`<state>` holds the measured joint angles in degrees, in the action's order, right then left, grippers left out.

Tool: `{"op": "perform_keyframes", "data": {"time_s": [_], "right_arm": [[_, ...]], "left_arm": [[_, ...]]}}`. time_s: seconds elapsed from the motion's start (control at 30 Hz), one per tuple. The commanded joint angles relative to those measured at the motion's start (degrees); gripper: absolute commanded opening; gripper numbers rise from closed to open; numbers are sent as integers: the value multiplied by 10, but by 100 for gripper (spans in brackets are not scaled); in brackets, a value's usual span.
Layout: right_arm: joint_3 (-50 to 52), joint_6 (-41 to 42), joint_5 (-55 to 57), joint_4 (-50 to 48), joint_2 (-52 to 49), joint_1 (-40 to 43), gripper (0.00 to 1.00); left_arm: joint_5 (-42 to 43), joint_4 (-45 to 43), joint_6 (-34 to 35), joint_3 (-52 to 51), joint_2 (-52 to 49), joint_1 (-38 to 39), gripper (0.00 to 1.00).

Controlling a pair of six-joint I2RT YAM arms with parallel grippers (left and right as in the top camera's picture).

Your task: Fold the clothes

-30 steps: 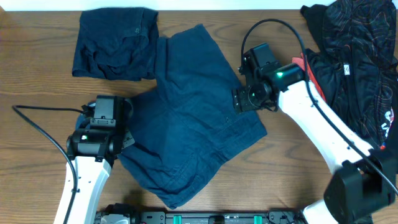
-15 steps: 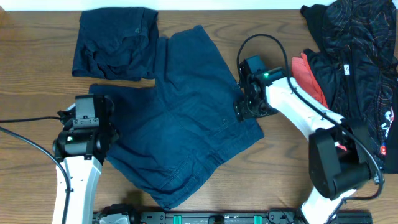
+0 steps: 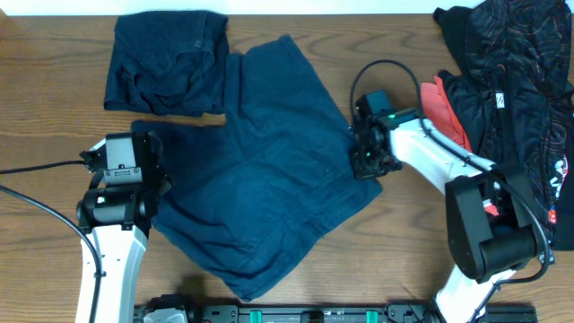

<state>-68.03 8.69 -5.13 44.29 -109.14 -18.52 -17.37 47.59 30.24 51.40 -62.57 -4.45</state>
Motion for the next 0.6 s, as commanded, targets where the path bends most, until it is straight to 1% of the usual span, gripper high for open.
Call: {"op": "perform_keyframes", "data": {"time_s": [0.0, 0.13, 0.27, 0.37, 0.43, 0.57], "right_arm": [[-19, -11, 19, -10, -3, 44, 1], [-59, -40, 19, -35, -3, 94, 1], [-105, -79, 19, -85, -3, 133, 1], [-128, -123, 23, -133, -3, 148, 1], [-134, -143, 46, -165, -3, 155, 1], [-136, -192, 58, -217, -3, 165, 1]], "left_arm": [[-11, -4, 5, 1, 1, -3, 80], [-11, -6, 5, 1, 1, -3, 80], [-4, -7, 5, 1, 1, -3, 79], [30, -13, 5, 1, 0, -2, 80], [52, -19, 5, 1, -2, -3, 80], [65, -25, 5, 1, -16, -2, 79]]}}
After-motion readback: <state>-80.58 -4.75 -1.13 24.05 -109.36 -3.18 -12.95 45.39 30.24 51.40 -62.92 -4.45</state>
